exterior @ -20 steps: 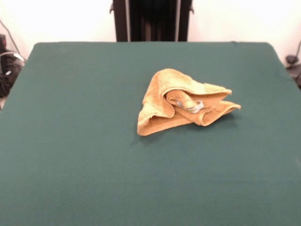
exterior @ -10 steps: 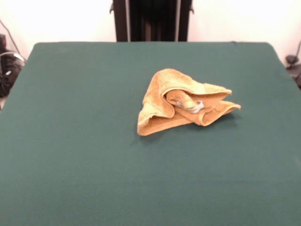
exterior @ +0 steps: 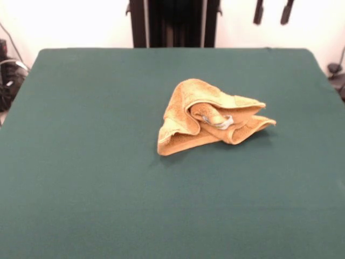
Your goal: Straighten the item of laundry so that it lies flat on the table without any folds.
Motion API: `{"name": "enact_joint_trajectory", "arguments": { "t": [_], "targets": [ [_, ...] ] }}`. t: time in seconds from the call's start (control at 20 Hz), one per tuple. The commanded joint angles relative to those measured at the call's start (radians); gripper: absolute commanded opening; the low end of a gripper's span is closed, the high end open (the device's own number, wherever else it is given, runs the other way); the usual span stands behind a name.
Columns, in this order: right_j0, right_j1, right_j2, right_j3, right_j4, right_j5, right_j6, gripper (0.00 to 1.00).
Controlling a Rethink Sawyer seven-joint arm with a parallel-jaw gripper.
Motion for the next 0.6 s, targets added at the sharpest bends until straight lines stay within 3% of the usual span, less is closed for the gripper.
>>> {"name": "enact_joint_trajectory", "arguments": {
  "t": [0.05,0.6],
  "targets": [
    [0.028,0.131,0.074,0.027,0.087,-0.107,0.302,1.00],
    [0.031,0.194,0.088,0.022,0.121,-0.160,0.282,1.00]
  ]
}}
